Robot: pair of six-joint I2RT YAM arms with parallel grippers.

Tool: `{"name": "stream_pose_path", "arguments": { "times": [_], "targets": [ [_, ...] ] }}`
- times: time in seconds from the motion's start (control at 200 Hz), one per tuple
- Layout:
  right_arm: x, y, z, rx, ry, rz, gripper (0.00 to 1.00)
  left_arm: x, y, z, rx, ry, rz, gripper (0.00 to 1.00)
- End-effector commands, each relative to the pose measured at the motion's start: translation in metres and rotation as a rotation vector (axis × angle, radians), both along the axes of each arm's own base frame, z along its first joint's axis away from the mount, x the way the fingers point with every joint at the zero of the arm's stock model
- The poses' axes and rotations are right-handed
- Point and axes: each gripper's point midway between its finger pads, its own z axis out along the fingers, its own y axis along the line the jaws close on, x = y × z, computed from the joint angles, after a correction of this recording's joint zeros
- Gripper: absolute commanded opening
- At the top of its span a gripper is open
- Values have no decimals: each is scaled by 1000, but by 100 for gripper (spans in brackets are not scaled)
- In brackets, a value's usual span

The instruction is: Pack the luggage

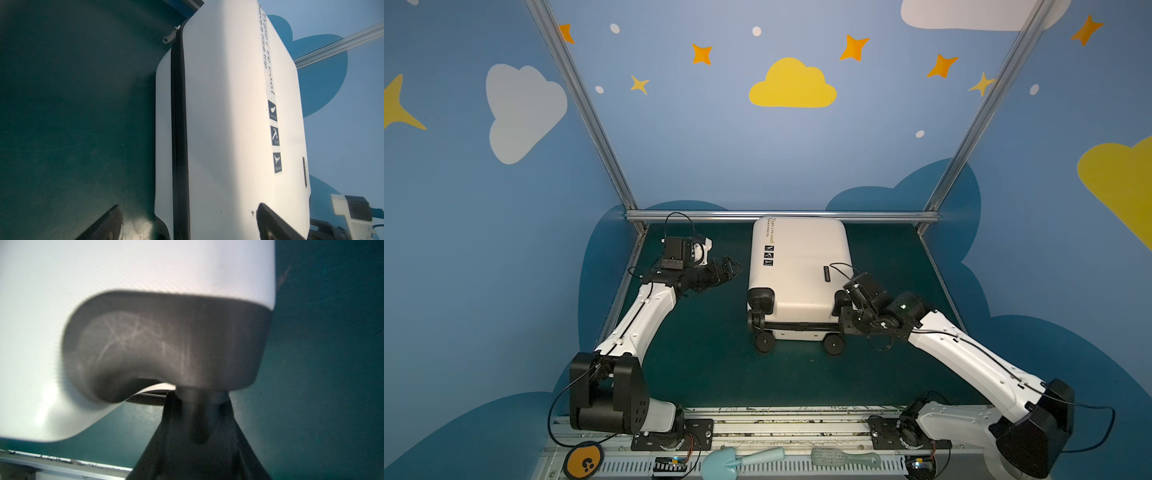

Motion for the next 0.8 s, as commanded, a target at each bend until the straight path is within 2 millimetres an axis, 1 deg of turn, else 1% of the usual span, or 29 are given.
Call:
{"name": "stream_pose_path", "arguments": {
  "times": [0.0,0.28,0.426,0.521,0.601,0.796],
  "targets": [
    [-2,-2,25,-7,-53,35,0,1,-3,0,-15,-11,-15,100],
    [-5,5,67,35,-154,72,0,5,-3,-6,-17,-3,-14,100],
    [-10,9,79,43,-178,97,0,6,-3,-7,-19,-2,-15,100],
    [-15,10,77,39,-171,104,0,6,-3,-9,-21,3,-17,100],
    [-19,7,72,31,-159,98,0,6,-3,-9,-22,2,-18,100],
    [-27,-3,49,25,-136,62,0,7,-3,-10,-21,8,-18,100]
  ]
}}
